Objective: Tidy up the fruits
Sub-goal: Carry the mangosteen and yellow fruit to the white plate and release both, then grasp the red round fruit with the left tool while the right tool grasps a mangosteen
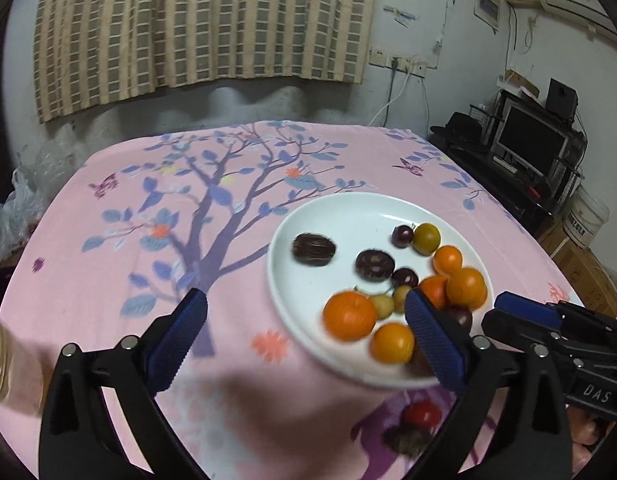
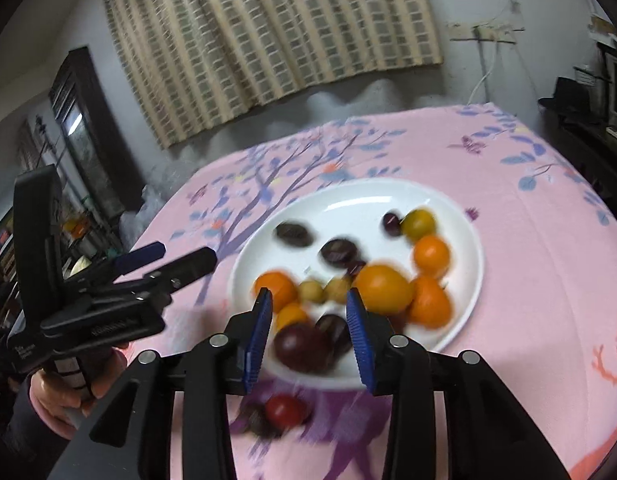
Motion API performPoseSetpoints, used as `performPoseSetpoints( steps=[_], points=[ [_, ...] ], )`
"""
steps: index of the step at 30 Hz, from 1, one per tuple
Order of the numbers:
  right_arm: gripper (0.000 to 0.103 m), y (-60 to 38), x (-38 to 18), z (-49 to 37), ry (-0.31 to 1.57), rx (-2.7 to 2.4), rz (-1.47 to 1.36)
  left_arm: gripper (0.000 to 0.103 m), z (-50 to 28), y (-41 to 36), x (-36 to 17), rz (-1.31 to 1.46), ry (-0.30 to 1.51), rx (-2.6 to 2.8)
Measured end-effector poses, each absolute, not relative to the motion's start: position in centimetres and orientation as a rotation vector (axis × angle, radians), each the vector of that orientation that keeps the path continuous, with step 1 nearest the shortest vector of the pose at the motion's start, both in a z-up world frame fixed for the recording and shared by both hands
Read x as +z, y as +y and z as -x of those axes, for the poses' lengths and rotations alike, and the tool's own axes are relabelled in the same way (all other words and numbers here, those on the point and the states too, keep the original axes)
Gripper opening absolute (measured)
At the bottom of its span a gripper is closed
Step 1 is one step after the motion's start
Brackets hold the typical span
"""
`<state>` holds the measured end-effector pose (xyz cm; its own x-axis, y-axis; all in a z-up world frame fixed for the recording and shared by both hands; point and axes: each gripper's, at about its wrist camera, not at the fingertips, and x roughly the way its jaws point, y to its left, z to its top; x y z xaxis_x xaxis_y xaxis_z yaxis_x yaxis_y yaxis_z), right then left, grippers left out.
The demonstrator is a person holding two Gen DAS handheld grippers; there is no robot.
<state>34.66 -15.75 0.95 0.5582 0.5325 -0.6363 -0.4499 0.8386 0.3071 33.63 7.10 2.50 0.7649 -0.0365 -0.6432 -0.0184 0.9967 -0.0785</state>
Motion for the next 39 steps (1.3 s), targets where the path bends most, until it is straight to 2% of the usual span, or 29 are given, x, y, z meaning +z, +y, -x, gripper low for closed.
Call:
performPoseSetpoints(
  steps=[5, 13, 26, 28, 31, 39],
  points=[
    [0.042, -13.5, -0.1, -30.8, 0.826, 0.597, -0.011, 0.098, -28.9, 9.2, 0.5, 0.121, 0.690, 0.037],
    [0.042, -11.8, -5.0, -29.7, 1.059, 0.547, 0.033, 0.098, -27.9, 10.4, -1.8, 0.123, 0.731, 0.079],
    [0.041, -10.8, -5.4, -29.7, 0.997, 0.615, 0.025, 0.098, -27.6, 10.7, -1.4, 0.155, 0.726, 0.069],
    [0.039, -10.5, -5.6, -30.1, 0.998, 0.617, 0.017, 0.098, -27.7, 10.6, -1.5, 0.154, 0.730, 0.070],
    [0.029, -9.9, -5.7, -30.3, 0.979, 0.613, 0.025, 0.098, -27.7, 10.6, -1.6, 0.164, 0.736, 0.065],
    [0.027, -9.9, -5.4, -29.8, 0.963, 0.637, 0.032, 0.098, -27.7, 10.6, -1.6, 0.147, 0.727, 0.080]
  ],
)
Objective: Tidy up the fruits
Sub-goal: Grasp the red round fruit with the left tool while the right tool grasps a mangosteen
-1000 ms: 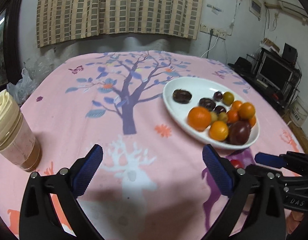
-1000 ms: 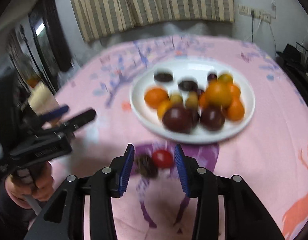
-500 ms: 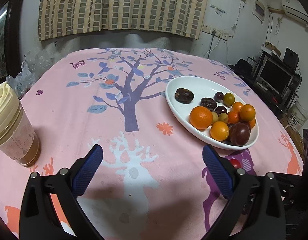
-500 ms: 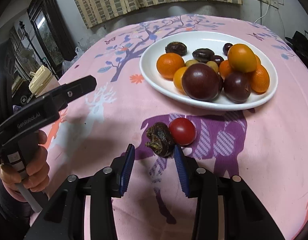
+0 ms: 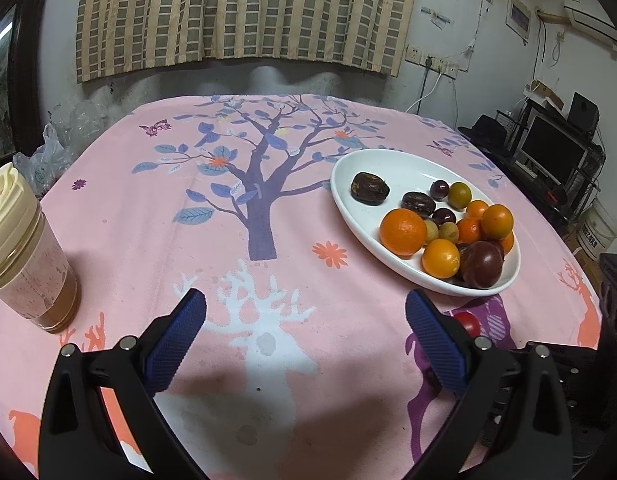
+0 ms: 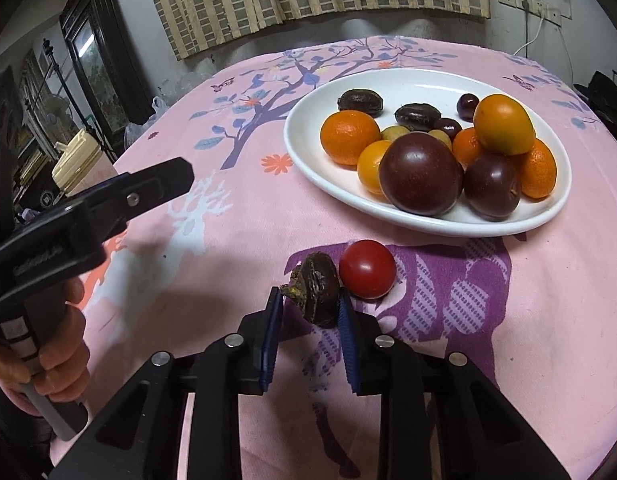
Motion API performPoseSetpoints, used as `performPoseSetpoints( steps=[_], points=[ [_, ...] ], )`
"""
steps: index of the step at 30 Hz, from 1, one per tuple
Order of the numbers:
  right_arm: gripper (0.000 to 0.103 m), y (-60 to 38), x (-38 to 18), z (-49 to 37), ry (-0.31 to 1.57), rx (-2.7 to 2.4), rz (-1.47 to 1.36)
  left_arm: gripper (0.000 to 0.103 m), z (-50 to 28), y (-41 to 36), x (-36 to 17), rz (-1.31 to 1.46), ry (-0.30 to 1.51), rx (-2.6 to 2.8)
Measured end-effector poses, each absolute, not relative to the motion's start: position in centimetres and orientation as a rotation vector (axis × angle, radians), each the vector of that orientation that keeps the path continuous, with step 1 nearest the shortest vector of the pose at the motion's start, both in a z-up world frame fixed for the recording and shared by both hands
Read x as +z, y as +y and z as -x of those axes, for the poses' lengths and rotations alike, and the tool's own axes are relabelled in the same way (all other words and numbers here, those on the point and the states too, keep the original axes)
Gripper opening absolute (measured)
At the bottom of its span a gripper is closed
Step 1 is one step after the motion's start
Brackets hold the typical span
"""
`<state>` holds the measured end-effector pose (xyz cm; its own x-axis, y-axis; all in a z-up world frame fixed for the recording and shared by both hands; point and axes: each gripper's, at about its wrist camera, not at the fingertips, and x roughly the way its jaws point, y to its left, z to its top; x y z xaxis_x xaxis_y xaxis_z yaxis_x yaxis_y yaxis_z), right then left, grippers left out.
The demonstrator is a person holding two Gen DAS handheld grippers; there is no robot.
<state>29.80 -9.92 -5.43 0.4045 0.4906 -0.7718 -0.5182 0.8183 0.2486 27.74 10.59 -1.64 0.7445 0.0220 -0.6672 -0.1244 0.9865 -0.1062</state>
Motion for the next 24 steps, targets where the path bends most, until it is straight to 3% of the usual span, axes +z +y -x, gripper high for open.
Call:
performPoseSetpoints(
  steps=[14, 18, 23, 24],
  points=[
    [0.027, -17.6, 1.6, -29.9, 0.704, 0.518, -0.156, 0.097, -27.6, 4.3, -2.7, 0.049, 0.768, -0.238],
    [0.027, -18.1, 1.5, -30.0, 0.704, 0.513, -0.169, 0.075, -28.2, 1.0, -3.3, -0.051, 0.786, -0.300],
    [0.027, -18.2, 1.5, -30.0, 0.705, 0.515, -0.169, 0.073, -29.1, -1.2, -4.3, -0.076, 0.823, -0.323],
    [0.027, -18.2, 1.5, -29.9, 0.704, 0.513, -0.168, 0.067, -29.2, -1.4, -4.5, -0.081, 0.826, -0.327]
  ],
)
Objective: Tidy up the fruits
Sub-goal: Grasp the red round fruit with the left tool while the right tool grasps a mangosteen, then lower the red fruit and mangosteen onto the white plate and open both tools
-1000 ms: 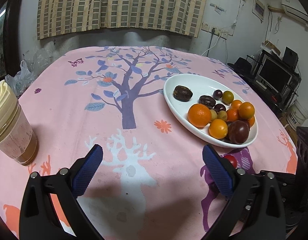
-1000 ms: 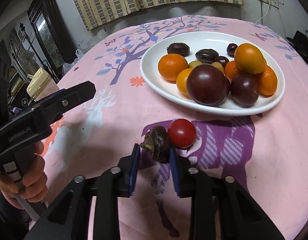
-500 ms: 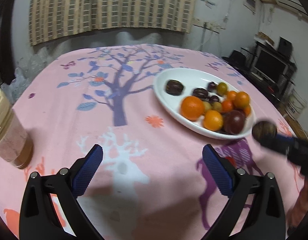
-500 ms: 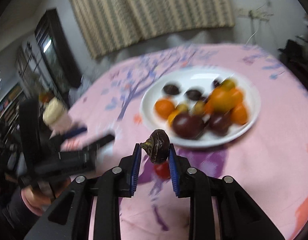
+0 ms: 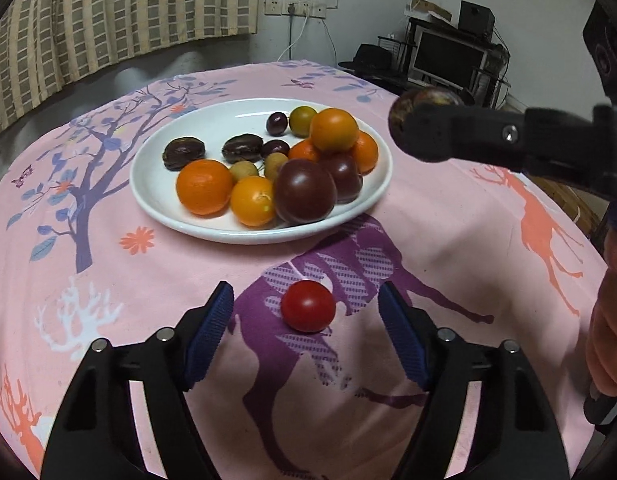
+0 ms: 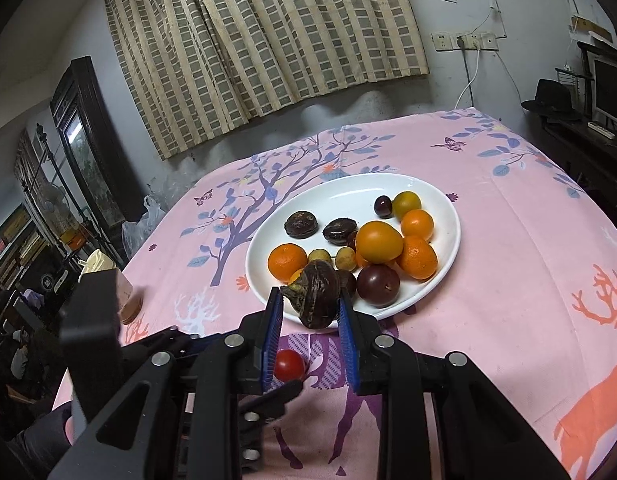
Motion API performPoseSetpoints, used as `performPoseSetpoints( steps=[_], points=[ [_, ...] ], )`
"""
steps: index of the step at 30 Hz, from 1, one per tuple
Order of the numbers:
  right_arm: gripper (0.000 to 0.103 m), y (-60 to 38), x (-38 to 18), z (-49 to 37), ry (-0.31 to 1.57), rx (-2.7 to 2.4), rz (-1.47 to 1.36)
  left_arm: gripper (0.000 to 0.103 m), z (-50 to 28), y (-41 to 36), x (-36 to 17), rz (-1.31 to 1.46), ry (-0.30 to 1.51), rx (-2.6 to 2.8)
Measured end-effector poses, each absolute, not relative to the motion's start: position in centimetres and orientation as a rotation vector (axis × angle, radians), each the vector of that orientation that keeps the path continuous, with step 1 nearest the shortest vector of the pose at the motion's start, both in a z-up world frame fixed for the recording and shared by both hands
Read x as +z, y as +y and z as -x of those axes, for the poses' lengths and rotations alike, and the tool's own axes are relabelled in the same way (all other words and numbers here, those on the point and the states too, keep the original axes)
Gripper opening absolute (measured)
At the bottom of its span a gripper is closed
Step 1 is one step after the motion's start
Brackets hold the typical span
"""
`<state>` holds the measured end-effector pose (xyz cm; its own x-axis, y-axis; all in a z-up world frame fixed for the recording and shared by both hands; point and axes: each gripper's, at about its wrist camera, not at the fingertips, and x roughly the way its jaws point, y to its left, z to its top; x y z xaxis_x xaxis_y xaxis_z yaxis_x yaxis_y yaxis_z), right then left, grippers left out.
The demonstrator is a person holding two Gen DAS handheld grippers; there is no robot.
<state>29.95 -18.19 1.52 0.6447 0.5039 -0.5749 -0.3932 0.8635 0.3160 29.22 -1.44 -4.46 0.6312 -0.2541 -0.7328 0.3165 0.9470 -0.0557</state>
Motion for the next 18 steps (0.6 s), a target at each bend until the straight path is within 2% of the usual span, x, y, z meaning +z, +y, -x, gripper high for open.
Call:
performPoseSetpoints(
  steps=[3, 11, 13, 18],
  points=[
    [0.028, -18.2, 1.5, -30.0, 0.705, 0.515, -0.170, 0.048, -29.7, -1.8, -5.0, -0.079, 0.862, -0.343],
    [0.028, -18.2, 1.5, -29.7, 0.706, 0.513, -0.164, 0.046, -30.3, -1.9, -6.1, -0.091, 0.896, -0.327],
    [0.028, -18.1, 1.5, -29.8, 0.706, 0.513, -0.165, 0.040, -30.4, -2.1, -6.3, -0.097, 0.904, -0.326],
    [0.028, -18.1, 1.3, -29.8, 0.705, 0.511, -0.165, 0.033, -30.5, -2.2, -6.5, -0.106, 0.909, -0.312]
  ],
)
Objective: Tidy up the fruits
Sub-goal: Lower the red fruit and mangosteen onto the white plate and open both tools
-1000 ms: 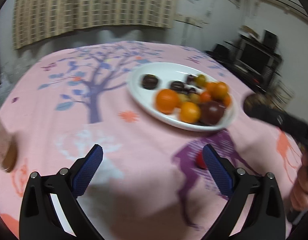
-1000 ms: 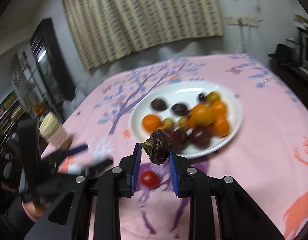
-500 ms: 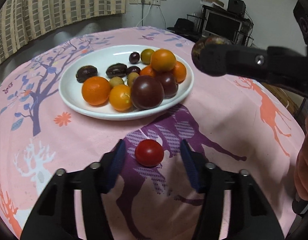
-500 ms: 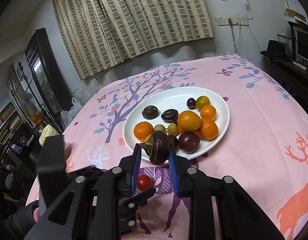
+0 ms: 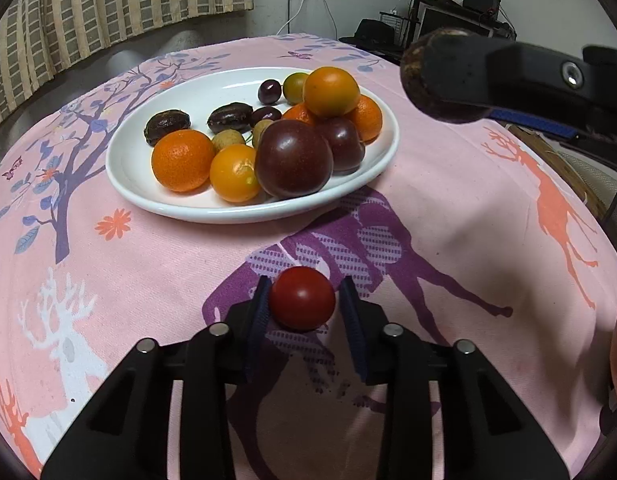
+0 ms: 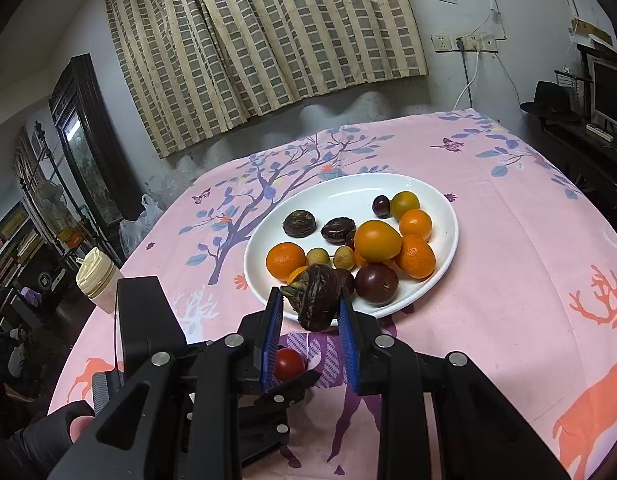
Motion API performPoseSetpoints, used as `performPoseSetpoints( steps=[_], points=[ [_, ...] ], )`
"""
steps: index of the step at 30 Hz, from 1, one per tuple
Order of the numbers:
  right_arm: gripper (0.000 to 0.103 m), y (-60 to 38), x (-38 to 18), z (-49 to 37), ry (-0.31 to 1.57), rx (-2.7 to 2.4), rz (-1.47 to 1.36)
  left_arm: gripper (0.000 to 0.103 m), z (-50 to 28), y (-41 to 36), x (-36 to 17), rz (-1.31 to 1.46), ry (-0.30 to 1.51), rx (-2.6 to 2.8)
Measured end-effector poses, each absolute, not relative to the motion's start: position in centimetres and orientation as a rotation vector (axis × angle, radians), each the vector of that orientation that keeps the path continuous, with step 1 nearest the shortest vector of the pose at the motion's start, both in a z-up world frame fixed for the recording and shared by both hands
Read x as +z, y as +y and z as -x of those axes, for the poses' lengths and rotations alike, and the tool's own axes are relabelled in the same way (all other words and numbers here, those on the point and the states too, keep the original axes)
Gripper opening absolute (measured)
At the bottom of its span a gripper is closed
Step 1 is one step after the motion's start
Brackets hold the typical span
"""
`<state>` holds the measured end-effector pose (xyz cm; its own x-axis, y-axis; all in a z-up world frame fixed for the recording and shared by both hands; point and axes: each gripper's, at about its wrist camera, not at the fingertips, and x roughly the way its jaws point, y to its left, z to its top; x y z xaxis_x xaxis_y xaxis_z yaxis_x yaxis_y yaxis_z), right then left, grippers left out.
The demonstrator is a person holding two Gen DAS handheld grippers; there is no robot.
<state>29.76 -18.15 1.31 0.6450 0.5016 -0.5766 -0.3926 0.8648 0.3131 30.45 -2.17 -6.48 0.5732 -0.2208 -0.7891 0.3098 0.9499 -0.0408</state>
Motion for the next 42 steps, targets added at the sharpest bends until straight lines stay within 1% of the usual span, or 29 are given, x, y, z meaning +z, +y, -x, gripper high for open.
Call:
performPoseSetpoints(
  steps=[8, 14, 17, 21, 25, 29, 36, 41, 42],
  points=[
    [0.028, -18.5, 1.1, -29.8, 0.708, 0.508, -0.163, 0.031, -29.4, -1.6, -5.9, -0.085, 0.913, -0.333],
    [0.027, -19.2, 1.8, -30.2, 0.666, 0.548, -0.197, 0.030, -28.5, 1.0, -1.7, -0.044, 0.803, -0.330],
    [0.028, -19.5, 2.8, -31.6, 0.624, 0.515, -0.206, 0.030, -30.3, 2.6, 0.6, -0.013, 0.747, -0.288],
    [0.028, -19.3, 3.5, -35.6, 0.603, 0.468, -0.188, 0.030, -35.1, 3.7, 2.2, 0.037, 0.714, -0.251],
    [0.028, -18.3, 2.1, -40.5, 0.652, 0.456, -0.173, 0.030, -40.3, 3.3, 1.9, 0.033, 0.743, -0.207],
    [0.028, -17.2, 0.0, -43.6, 0.719, 0.463, -0.167, 0.030, -43.7, 2.8, 0.6, 0.006, 0.785, -0.171],
    [0.028, -16.1, -1.5, -46.3, 0.744, 0.469, -0.142, 0.030, -46.7, 2.8, -1.6, -0.020, 0.823, -0.125],
    [0.029, -15.2, -1.8, -46.7, 0.763, 0.474, -0.121, 0.031, -47.1, 2.9, -2.2, -0.034, 0.835, -0.090],
    [0.032, -15.1, -1.7, -46.6, 0.766, 0.472, -0.112, 0.037, -46.9, 2.9, -2.2, -0.036, 0.833, -0.076]
  ],
)
